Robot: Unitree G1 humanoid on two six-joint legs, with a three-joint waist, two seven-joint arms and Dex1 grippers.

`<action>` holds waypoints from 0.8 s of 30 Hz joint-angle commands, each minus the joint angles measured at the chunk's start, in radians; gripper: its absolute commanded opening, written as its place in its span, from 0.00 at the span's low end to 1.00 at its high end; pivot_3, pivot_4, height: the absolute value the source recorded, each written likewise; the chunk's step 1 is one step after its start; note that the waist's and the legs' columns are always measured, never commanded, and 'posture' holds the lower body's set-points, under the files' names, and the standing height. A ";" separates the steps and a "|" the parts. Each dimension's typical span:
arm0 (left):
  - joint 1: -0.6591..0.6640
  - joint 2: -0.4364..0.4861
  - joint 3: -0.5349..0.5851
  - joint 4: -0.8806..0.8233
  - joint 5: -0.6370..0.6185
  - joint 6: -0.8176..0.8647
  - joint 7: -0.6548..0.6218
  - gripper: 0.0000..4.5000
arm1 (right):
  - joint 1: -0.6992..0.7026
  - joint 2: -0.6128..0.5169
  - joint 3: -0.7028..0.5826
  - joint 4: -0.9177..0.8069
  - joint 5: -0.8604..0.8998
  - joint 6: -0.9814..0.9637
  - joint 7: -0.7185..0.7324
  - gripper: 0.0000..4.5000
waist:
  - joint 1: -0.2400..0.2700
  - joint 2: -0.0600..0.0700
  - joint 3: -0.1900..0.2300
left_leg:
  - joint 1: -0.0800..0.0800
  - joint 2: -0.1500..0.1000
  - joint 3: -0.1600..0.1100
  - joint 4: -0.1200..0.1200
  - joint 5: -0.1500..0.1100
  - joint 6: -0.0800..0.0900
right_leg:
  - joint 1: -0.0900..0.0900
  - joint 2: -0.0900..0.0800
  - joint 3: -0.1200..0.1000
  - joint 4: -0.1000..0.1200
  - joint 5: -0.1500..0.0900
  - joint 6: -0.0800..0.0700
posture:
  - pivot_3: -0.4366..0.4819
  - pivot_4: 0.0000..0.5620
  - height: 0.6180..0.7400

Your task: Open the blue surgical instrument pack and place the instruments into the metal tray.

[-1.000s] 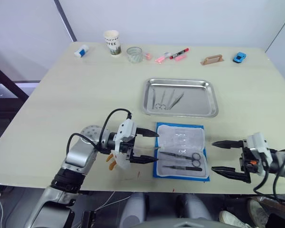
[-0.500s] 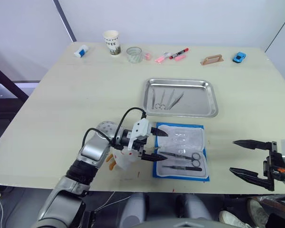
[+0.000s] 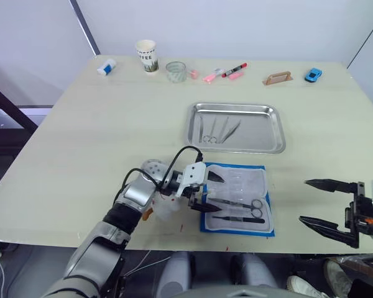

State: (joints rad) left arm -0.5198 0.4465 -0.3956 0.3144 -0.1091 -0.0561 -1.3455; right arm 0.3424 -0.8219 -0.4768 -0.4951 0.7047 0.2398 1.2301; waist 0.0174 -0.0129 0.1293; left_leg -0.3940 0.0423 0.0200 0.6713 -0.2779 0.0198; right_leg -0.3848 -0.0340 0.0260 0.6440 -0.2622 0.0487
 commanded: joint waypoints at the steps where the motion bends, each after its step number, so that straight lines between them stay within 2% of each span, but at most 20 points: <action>1: 0.021 0.007 -0.047 0.033 0.065 0.009 0.007 0.99 | -0.023 -0.022 -0.018 -0.040 0.030 0.019 -0.009 1.00 | 0.000 0.000 0.000 | 0.000 0.000 -0.001 0.000 0.000 0.000 | 0.001 0.000 0.000 0.000 0.000 0.000 | 0.48 0.27 1.00; 6: 0.049 0.016 -0.052 0.026 0.071 -0.001 0.014 0.99 | -0.067 -0.034 0.011 -0.065 0.045 0.067 -0.048 1.00 | -0.001 0.000 0.000 | 0.006 0.000 -0.001 -0.001 0.000 0.000 | 0.006 0.000 0.000 -0.001 -0.001 0.001 | 0.48 0.27 1.00; 9: 0.049 0.013 -0.051 0.042 0.074 -0.016 0.020 0.99 | -0.101 -0.040 0.064 -0.068 -0.021 0.082 -0.102 1.00 | -0.001 0.001 0.000 | 0.007 0.000 0.000 -0.001 0.000 0.000 | 0.008 0.000 0.001 -0.001 -0.001 0.001 | 0.48 0.27 1.00; 12: 0.042 0.008 -0.050 0.058 0.075 -0.026 0.024 0.99 | -0.151 -0.043 0.172 -0.059 -0.134 0.090 -0.172 1.00 | -0.001 0.001 -0.001 | 0.008 -0.001 0.000 -0.001 0.000 0.000 | 0.008 0.000 0.001 -0.001 -0.001 0.001 | 0.48 0.27 1.00; 20: 0.015 0.003 -0.036 0.069 0.072 -0.036 0.030 0.99 | -0.377 -0.009 0.491 -0.078 -0.230 0.347 -0.350 1.00 | 0.000 0.001 -0.001 | 0.007 -0.001 0.000 -0.001 0.000 0.000 | 0.008 -0.001 0.002 -0.001 -0.001 0.001 | 0.48 0.27 1.00; 24: 0.023 0.008 -0.035 0.046 0.068 -0.030 0.030 0.99 | -0.426 0.010 0.607 -0.069 -0.326 0.397 -0.417 1.00 | 0.002 0.001 -0.001 | 0.007 -0.001 -0.002 -0.001 0.000 0.000 | 0.007 0.000 0.001 -0.001 -0.001 0.001 | 0.48 0.27 1.00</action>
State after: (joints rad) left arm -0.5185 0.4400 -0.4029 0.3338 -0.0987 -0.1004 -1.3300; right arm -0.0695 -0.8036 0.1208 -0.5409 0.4072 0.6221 0.8337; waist 0.0191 -0.0117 0.1280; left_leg -0.3875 0.0407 0.0186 0.6705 -0.2780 0.0200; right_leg -0.3776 -0.0344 0.0275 0.6432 -0.2636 0.0495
